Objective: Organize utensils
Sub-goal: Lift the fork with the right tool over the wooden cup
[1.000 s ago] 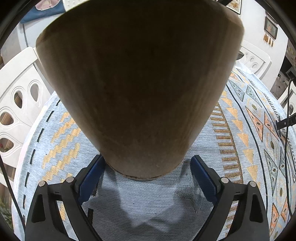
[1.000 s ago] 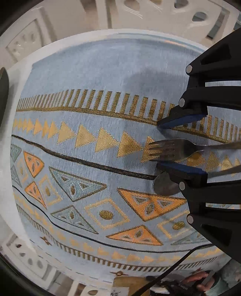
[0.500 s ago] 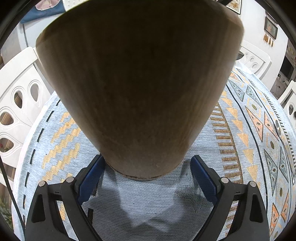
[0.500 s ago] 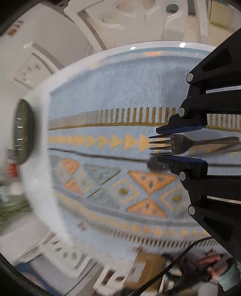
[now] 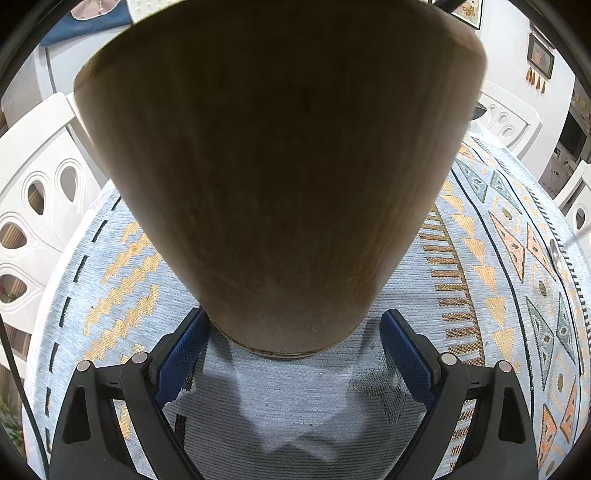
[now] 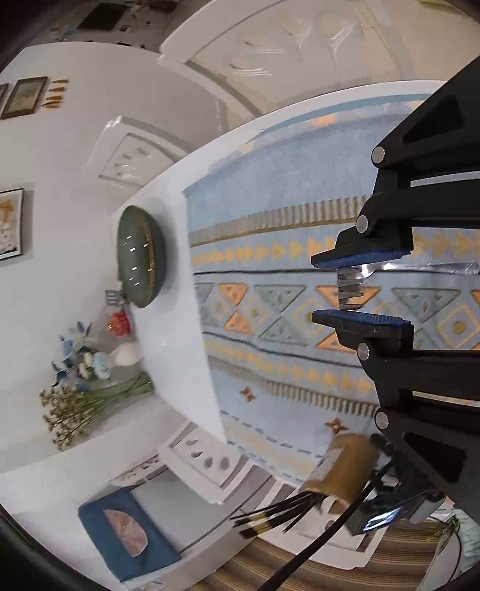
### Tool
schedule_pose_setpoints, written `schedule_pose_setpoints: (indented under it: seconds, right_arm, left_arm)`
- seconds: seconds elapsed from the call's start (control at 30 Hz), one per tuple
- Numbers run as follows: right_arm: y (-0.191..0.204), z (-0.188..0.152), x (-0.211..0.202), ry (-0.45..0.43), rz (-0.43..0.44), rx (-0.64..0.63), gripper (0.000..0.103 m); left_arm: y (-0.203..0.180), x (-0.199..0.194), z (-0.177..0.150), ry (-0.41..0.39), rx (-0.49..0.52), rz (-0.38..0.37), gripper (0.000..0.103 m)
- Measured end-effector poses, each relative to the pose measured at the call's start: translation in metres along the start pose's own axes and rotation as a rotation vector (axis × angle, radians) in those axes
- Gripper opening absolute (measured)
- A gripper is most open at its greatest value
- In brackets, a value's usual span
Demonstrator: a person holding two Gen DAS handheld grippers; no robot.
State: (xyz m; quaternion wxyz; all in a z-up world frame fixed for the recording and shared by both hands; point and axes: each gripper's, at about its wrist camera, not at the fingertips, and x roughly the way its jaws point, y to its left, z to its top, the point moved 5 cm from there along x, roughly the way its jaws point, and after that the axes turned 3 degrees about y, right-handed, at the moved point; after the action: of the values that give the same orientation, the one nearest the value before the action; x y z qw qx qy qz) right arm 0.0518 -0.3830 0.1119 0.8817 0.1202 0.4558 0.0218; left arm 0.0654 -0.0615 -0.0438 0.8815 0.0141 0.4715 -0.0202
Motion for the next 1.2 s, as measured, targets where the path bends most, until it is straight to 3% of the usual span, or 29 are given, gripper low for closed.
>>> schedule_pose_setpoints:
  seconds: [0.27,0.5,0.7,0.83,0.97,1.2]
  right_arm:
    - [0.048,0.044,-0.026,-0.105,0.112,-0.042,0.022]
    - [0.134,0.084,-0.079,-0.227,0.318,-0.162,0.022]
    - [0.207,0.101,-0.105,-0.276,0.485,-0.26,0.022]
    - [0.247,0.097,-0.096,-0.249,0.541,-0.313,0.022]
    - [0.273,0.081,-0.064,-0.163,0.559,-0.333,0.022]
    - [0.293,0.047,-0.007,-0.048,0.498,-0.376,0.022]
  left_arm:
    - [0.001,0.0,0.0,0.0,0.0,0.001,0.094]
    - [0.001,0.0,0.0,0.0,-0.001,0.0,0.094]
    - [0.004,0.001,0.0,0.0,-0.001,-0.002,0.094]
    - [0.003,0.001,0.0,-0.001,-0.002,-0.003,0.094]
    - [0.003,0.0,0.001,-0.002,-0.004,-0.007,0.094]
    - [0.002,-0.001,0.001,-0.002,-0.006,-0.009,0.094]
